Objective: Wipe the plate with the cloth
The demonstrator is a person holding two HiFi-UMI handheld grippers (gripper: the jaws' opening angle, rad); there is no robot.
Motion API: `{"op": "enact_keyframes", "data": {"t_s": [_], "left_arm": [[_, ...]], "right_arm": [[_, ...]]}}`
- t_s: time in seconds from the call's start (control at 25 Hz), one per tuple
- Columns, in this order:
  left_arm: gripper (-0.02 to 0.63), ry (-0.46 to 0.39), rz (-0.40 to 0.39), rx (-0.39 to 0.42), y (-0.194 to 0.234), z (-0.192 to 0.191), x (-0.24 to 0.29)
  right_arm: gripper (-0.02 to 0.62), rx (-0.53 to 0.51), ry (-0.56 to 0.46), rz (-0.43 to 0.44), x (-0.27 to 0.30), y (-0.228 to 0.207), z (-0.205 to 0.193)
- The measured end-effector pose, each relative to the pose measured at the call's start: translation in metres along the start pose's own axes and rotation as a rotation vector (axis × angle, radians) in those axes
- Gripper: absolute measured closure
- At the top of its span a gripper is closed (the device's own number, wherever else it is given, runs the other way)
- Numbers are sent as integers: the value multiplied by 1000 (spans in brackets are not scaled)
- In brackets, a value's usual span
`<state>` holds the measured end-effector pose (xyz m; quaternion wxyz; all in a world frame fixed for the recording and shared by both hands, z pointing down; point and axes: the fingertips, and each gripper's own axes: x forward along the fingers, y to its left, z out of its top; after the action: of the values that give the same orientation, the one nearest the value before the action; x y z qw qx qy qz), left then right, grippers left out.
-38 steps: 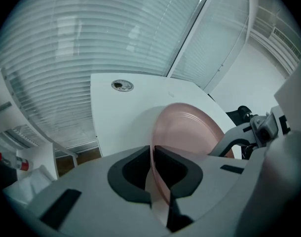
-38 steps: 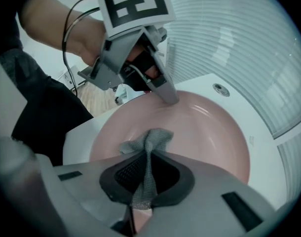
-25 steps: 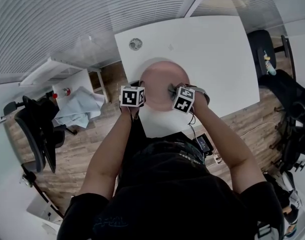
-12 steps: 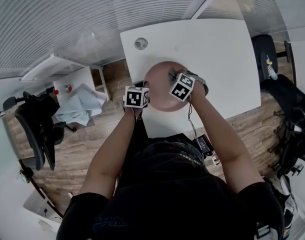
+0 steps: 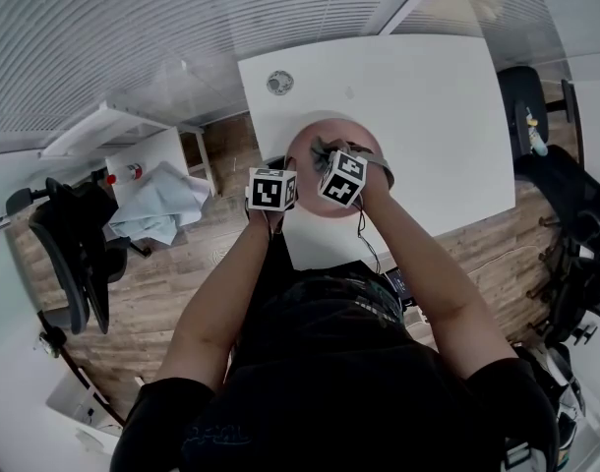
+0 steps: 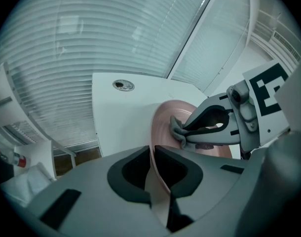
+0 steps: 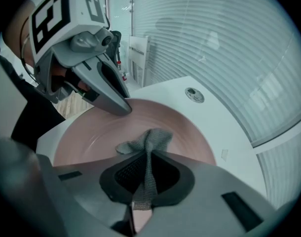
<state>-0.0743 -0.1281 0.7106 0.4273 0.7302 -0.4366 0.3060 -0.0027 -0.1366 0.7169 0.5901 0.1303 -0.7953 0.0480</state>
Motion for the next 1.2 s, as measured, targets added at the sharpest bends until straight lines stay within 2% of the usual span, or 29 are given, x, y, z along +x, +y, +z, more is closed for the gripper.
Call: {"op": "enact_keyframes", "data": {"t_s": [0.28,0.64,1.0,1.2], "left_arm": [[563,-8,9,1,0,1,-1],[563,-11,24,17,0,3,0],[560,-40,51,28,1,4,-4],[552,-83,52,19,-1,6,-12]], "right_arm": [[554,-26,-33,49,-5,37,5],[554,-18,-35,83,-12,69,-11],[552,-12,-13,75,-22,92,-37],[552,9,-44,55,-34,91,-41]]}}
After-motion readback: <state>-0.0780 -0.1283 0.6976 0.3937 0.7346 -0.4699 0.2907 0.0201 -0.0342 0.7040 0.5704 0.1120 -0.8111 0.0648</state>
